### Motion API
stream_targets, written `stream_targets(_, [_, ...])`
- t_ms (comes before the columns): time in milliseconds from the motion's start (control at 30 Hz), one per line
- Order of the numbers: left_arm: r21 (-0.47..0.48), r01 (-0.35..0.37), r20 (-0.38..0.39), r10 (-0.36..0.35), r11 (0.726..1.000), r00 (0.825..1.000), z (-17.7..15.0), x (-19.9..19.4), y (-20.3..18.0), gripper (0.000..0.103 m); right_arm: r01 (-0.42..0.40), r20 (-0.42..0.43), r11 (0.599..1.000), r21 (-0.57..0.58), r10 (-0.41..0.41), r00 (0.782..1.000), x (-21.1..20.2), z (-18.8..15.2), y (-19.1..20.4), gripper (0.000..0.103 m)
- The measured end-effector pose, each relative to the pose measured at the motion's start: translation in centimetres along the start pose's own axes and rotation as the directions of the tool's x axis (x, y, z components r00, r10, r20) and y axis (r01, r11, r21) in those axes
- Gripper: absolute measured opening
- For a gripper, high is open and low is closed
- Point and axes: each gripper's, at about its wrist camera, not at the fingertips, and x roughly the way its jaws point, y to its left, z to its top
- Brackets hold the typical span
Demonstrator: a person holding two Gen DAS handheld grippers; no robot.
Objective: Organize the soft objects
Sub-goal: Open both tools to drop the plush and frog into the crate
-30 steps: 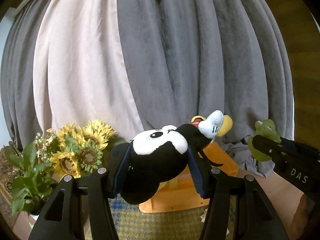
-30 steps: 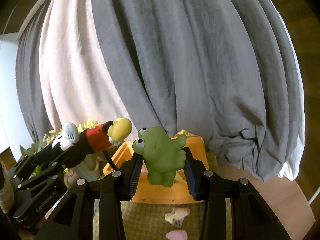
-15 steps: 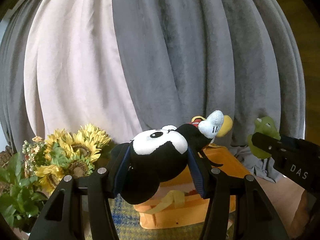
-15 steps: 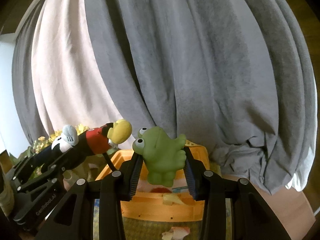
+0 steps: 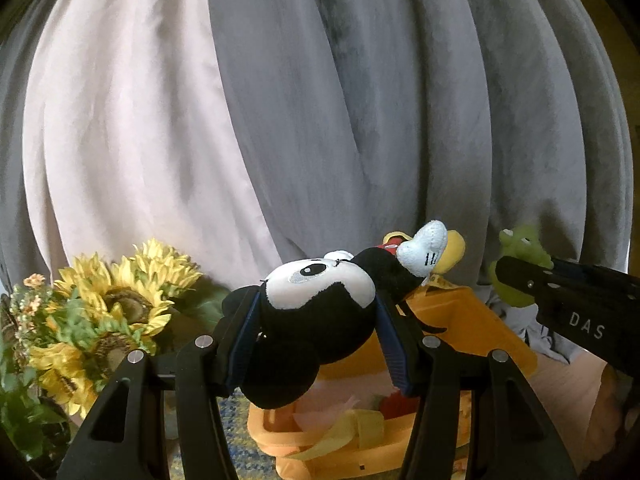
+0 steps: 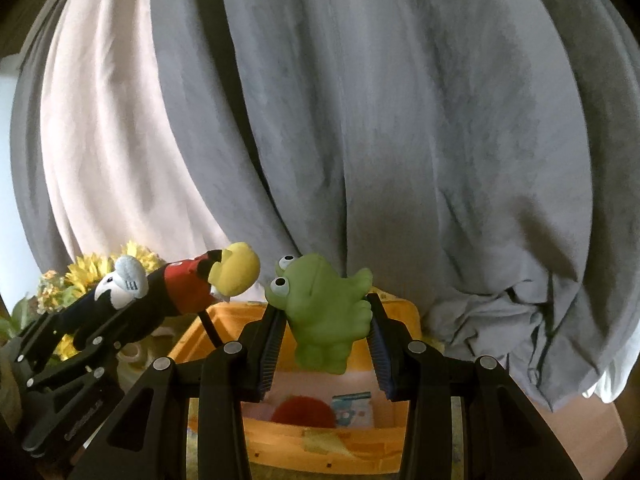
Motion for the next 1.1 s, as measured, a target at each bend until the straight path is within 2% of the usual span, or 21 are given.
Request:
stream_targets(233, [0.014, 0.025, -0.059, -0.024, 1.000, 0.998, -0.8, 3.6, -0.3, 0.055, 0.007, -0.071, 1.000, 0.013, -0.006, 0.997, 3.6, -0.1, -0.7, 0.041])
stream_targets(567, [0.050, 0.059, -0.160, -0.050, 0.997, 0.986, -2.1, 7.7, -1.5, 0.055, 0.023, -0.188, 1.000, 0.000, -0.022, 0.982, 8.2, -0.8, -1.8, 0.041])
stream_targets(733, [0.064, 0.069, -0.214, -0.054, 0.996, 0.975, -2.6, 9.1, -1.8, 0.055, 0.002, -0.285, 1.000, 0.011, 0.001, 0.958, 10.3, -1.6, -2.4, 0.041])
stream_targets(967, [0.080, 0.076, -0.268, -0.052, 0.994, 0.962, -3.0, 10.1, -1.9, 0.058, -0.004, -0.365, 1.000, 0.021, 0.012, 0.931, 12.3, -2.6, -2.7, 0.042])
stream_targets(1000, [0.079, 0.076, -0.270, -0.052, 0.994, 0.961, -3.0, 10.2, -1.8, 0.059, -0.003, -0.372, 1.000, 0.022, 0.011, 0.928, 12.4, -2.7, -2.7, 0.043])
stream_targets(1100, [0.086, 0.063, -0.261, -0.038, 0.994, 0.965, -2.9, 10.0, -1.8, 0.066, 0.001, -0.369, 1.000, 0.012, 0.004, 0.929, 12.5, -2.7, -2.7, 0.057])
